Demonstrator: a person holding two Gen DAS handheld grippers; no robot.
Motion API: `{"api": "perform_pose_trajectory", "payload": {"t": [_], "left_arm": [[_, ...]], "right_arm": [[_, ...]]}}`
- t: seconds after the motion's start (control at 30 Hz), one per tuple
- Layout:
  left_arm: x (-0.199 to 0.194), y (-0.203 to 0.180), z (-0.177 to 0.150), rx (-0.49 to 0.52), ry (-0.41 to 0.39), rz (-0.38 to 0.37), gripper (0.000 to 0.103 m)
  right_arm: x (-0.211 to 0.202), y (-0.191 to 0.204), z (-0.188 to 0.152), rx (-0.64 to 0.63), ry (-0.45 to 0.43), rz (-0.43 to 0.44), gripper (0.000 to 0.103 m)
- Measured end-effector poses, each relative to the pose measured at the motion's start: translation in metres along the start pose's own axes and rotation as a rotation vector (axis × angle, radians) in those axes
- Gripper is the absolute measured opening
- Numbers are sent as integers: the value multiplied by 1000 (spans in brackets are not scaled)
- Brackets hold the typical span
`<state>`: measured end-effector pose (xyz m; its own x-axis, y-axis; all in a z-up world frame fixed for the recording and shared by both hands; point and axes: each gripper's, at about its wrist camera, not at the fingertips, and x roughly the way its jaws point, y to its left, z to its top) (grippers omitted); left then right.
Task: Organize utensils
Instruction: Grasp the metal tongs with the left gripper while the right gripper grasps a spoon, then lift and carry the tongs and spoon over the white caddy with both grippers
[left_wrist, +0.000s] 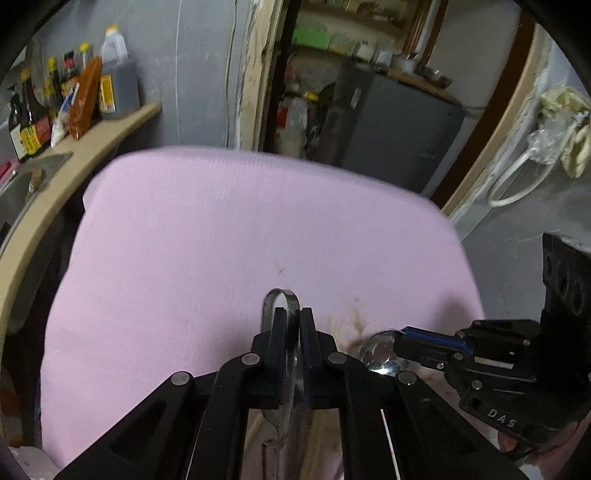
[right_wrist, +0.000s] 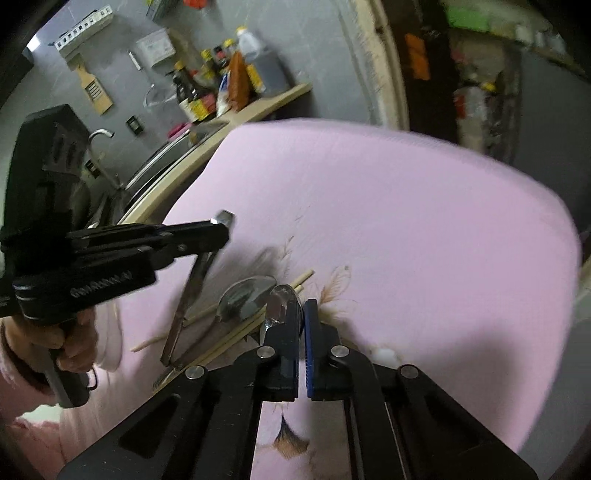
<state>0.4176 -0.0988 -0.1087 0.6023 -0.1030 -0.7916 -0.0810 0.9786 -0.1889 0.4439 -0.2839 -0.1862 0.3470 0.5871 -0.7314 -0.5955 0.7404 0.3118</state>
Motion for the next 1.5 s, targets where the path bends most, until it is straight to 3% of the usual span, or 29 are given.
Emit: {"api": "perform_pose_trajectory", "payload": {"t": [0.1, 0.27, 0.57, 0.87, 1.23, 1.5], "left_arm": [[-22, -6, -4, 25, -64, -13, 3], [-54, -16, -14, 87, -136, -37, 3], [-106, -32, -28, 195, -187, -133, 3], [-168, -28, -34, 275, -219, -272, 3], [-267, 4, -28, 338, -338, -400, 3], [-335, 56, -18, 342, -434, -426, 3]], "right_arm": [[-28, 14, -10, -10, -73, -101, 3], [-64, 30, -25, 28, -144, -182, 3], [-116, 67, -40, 79, -242, -300, 3], [-163, 128, -31, 67, -336, -442, 3], [-229, 235, -18, 39, -511, -654, 3], [-255, 306, -3, 8, -596, -708, 3]]}}
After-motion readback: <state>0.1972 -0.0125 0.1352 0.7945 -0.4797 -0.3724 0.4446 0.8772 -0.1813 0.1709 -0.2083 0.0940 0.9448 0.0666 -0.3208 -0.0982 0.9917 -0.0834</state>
